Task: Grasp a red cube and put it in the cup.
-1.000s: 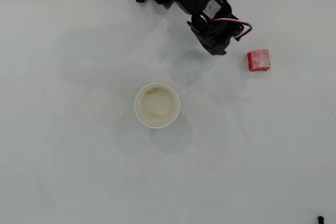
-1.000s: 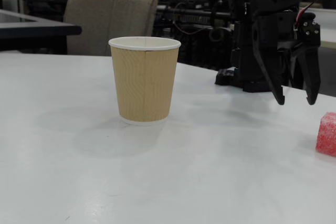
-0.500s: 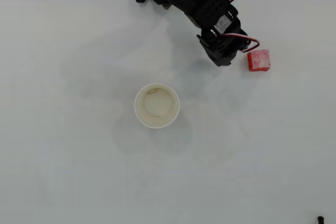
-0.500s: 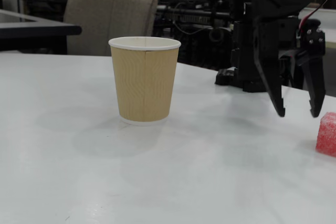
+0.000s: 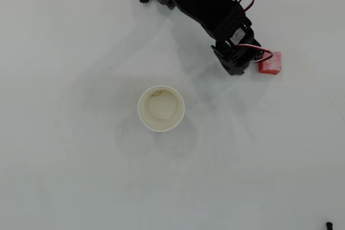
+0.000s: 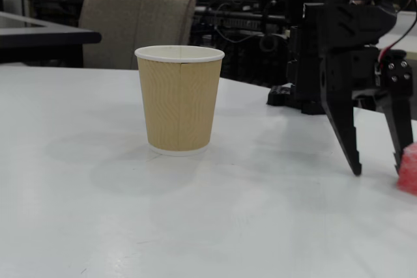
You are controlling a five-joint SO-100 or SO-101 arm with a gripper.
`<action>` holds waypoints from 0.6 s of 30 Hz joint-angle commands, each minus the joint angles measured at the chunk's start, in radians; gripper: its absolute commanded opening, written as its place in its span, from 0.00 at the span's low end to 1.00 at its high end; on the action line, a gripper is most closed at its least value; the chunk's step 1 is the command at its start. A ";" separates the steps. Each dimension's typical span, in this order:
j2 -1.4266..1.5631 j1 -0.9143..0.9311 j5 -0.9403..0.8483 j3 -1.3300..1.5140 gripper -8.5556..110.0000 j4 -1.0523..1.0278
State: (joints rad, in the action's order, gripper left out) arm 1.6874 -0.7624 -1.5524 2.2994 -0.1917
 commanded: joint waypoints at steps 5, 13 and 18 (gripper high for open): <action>-0.035 -0.017 0.044 -0.092 0.24 0.032; -0.005 0.015 0.038 -0.089 0.25 0.032; 0.005 0.058 0.028 -0.083 0.25 0.054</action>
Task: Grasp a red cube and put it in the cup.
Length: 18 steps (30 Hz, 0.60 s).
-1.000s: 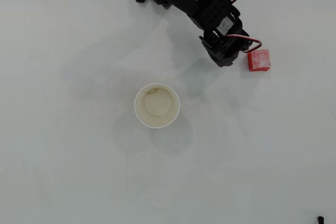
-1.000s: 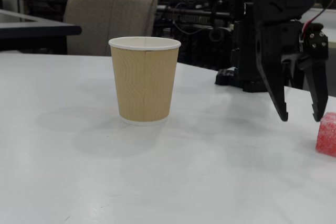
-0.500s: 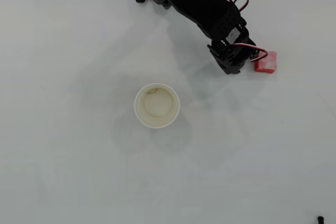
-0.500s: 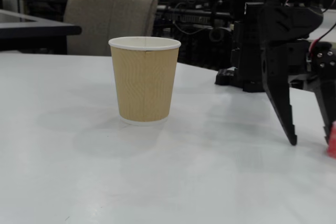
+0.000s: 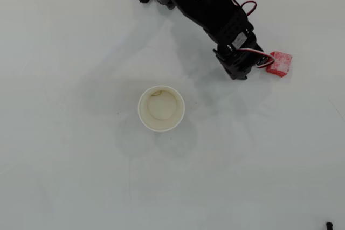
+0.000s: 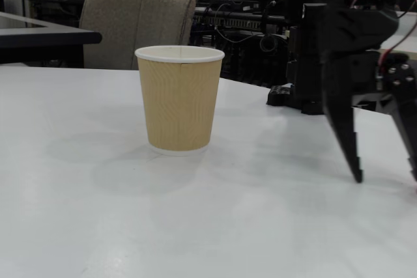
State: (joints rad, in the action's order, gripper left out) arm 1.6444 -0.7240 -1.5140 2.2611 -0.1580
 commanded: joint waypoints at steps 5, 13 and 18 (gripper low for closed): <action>0.048 0.040 -0.023 -0.040 0.26 0.025; 0.077 -0.017 -0.012 -0.015 0.26 0.014; 0.120 -0.087 -0.006 0.018 0.26 0.014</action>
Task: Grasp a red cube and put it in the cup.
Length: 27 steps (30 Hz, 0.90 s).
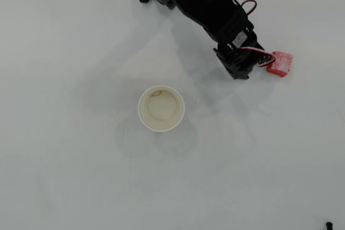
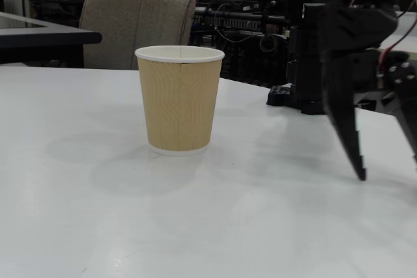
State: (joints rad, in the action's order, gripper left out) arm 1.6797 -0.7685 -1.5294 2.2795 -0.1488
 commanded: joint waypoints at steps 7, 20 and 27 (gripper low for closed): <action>0.067 -0.110 0.012 -0.002 0.33 0.005; -0.015 -0.109 0.014 -0.061 0.39 0.014; -0.104 -0.075 0.017 -0.141 0.39 0.035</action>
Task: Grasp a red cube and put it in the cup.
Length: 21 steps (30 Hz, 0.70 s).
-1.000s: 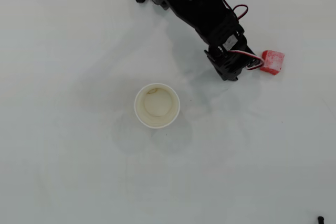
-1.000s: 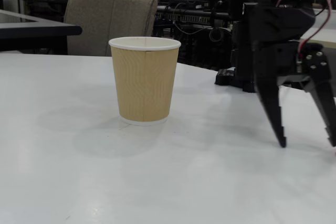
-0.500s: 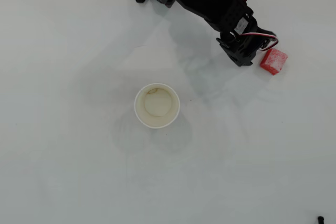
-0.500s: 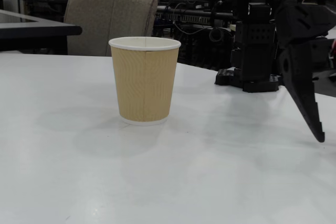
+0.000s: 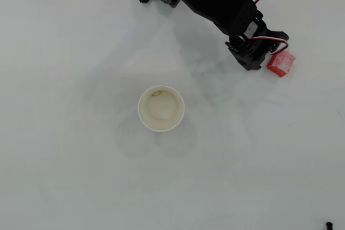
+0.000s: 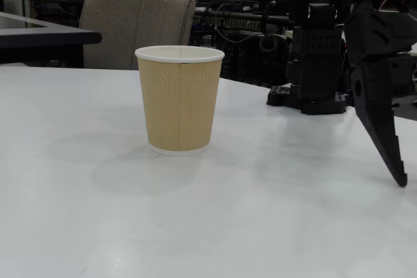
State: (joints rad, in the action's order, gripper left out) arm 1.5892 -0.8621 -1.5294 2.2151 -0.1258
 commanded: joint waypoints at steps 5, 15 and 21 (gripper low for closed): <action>-0.060 0.035 0.017 -0.107 0.39 0.029; -0.078 0.041 0.020 -0.121 0.39 0.041; -0.089 0.048 0.026 -0.130 0.38 0.043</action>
State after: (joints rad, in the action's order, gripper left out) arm 1.4972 -0.8283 -1.5156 2.1261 -0.0905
